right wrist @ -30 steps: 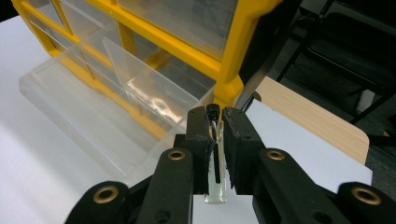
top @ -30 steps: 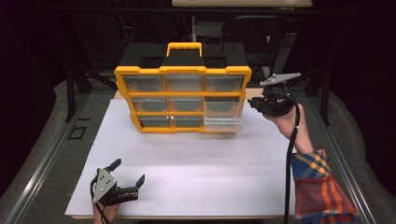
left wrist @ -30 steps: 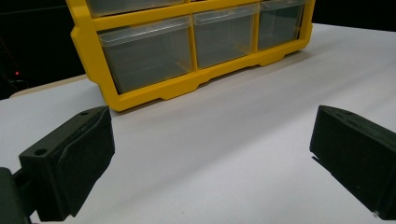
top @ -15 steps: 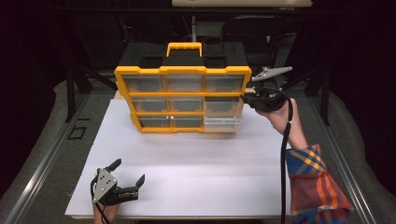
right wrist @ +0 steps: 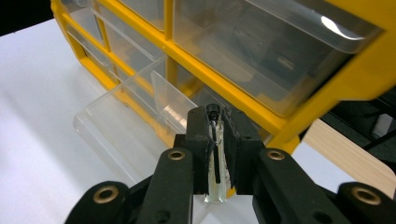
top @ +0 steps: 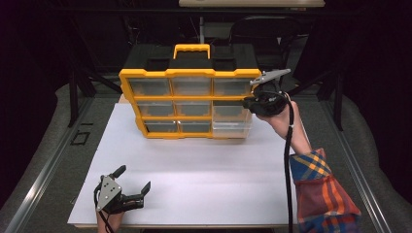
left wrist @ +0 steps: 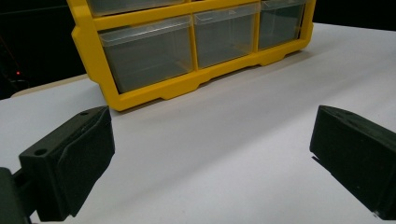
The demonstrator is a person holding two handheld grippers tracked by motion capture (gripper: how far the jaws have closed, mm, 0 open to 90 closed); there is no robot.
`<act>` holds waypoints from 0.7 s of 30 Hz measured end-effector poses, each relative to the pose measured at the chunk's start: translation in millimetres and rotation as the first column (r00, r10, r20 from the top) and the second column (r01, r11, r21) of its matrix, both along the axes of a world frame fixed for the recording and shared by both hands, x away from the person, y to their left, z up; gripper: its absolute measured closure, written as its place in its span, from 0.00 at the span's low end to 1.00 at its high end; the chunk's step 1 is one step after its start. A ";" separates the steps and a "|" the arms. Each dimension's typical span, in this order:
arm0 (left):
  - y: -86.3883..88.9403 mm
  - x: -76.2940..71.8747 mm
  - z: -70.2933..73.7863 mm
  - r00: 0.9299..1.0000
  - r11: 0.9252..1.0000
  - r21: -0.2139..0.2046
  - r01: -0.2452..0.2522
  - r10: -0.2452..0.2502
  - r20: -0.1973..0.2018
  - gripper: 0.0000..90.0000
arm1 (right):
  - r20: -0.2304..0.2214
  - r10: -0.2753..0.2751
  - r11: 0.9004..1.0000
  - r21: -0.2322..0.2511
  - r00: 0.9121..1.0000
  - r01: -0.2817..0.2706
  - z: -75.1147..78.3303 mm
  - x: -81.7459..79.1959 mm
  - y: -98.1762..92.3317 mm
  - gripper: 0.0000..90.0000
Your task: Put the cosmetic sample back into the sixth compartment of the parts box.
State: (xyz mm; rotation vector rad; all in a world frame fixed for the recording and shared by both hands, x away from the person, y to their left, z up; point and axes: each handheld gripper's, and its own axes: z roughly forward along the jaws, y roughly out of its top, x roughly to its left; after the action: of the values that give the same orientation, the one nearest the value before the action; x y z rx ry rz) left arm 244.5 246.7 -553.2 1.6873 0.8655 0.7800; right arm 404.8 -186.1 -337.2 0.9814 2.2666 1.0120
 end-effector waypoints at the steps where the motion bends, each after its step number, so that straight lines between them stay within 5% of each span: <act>1: 0.0 0.1 0.0 1.000 1.000 0.001 0.001 -0.001 0.000 0.00 | 0.000 0.005 1.000 -0.002 1.000 -0.005 -0.3 0.1 1.9 0.90; 21: 0.4 -0.3 0.3 1.000 1.000 0.002 0.002 -0.002 0.001 0.00 | -0.032 0.065 0.998 -0.009 0.997 -0.066 -12.0 3.7 26.1 0.90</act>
State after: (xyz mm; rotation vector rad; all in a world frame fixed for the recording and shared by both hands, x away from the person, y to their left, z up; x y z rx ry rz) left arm 244.2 247.1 -552.9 1.6894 0.8622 0.7801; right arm 408.5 -160.0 -349.1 0.9304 2.3414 1.0177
